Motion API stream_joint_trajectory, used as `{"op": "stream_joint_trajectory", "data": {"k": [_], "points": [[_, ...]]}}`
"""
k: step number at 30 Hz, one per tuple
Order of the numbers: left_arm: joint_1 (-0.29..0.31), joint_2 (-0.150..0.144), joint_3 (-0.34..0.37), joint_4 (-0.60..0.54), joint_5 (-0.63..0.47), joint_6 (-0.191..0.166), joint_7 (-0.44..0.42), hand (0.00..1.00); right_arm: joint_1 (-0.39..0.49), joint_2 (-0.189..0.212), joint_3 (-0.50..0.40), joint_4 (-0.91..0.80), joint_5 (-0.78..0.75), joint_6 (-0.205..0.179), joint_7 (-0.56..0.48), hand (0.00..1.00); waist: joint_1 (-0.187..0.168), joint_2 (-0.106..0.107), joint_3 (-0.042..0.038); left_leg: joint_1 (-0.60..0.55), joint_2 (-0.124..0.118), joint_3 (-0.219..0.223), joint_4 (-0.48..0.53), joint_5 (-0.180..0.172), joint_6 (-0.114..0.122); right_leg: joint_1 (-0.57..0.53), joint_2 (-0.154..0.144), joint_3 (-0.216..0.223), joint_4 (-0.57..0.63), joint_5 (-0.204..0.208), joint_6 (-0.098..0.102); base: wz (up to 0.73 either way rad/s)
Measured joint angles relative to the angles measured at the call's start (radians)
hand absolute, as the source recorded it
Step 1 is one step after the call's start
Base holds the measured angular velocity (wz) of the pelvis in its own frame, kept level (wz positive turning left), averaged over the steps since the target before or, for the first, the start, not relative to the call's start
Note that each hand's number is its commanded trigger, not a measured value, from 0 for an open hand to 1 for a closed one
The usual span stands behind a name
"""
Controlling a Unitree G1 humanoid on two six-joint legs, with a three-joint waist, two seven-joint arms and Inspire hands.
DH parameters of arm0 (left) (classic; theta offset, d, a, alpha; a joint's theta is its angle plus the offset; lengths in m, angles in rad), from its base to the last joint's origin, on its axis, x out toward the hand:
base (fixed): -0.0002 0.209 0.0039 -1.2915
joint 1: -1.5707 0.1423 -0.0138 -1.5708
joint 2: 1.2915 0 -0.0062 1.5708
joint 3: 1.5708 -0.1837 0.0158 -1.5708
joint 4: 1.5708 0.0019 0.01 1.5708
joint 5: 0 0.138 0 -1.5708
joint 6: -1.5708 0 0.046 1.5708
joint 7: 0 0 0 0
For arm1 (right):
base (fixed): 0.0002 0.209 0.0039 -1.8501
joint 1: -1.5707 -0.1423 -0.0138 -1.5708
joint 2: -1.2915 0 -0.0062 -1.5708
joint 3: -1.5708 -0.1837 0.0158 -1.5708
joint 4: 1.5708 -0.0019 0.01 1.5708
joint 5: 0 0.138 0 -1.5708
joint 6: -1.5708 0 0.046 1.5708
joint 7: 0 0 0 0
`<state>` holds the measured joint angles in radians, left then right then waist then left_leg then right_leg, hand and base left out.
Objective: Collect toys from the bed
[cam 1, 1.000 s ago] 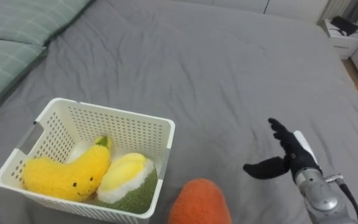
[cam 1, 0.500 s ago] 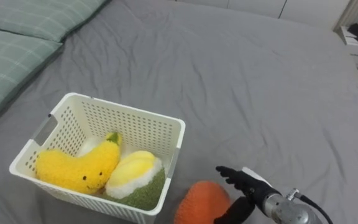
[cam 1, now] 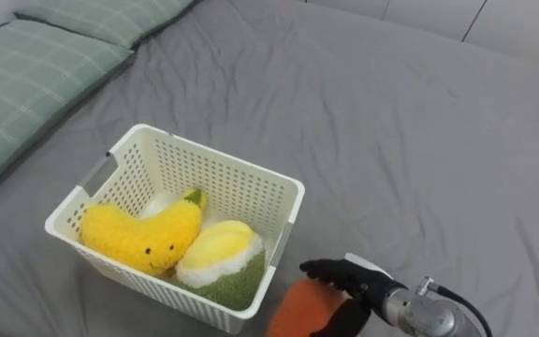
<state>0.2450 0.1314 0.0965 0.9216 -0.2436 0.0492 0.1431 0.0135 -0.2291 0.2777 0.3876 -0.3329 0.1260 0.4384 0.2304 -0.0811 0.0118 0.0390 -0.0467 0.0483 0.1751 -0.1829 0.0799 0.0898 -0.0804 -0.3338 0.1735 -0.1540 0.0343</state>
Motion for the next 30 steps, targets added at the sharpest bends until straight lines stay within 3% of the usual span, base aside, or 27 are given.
{"op": "stream_joint_trajectory", "data": {"k": [16,30], "points": [[-0.012,-0.005,0.0,0.0,0.0,0.008,-0.01,0.0,-0.005,-0.002,-0.002,0.009,-0.072,0.007,-0.022,1.0,-0.006,0.005,0.0035,0.0,0.0,0.003,-0.005,0.0,0.0,-0.002,0.0,-0.001,-0.006,0.001,0.001,0.0],[-0.008,-0.002,0.037,0.001,0.014,0.008,-0.02,0.0,-0.007,-0.023,-0.083,0.038,-0.185,0.005,-0.07,1.0,-0.012,0.006,0.0013,0.003,0.0,0.005,-0.006,0.0,0.0,0.0,-0.001,0.001,-0.004,0.001,0.001,0.0]]}}
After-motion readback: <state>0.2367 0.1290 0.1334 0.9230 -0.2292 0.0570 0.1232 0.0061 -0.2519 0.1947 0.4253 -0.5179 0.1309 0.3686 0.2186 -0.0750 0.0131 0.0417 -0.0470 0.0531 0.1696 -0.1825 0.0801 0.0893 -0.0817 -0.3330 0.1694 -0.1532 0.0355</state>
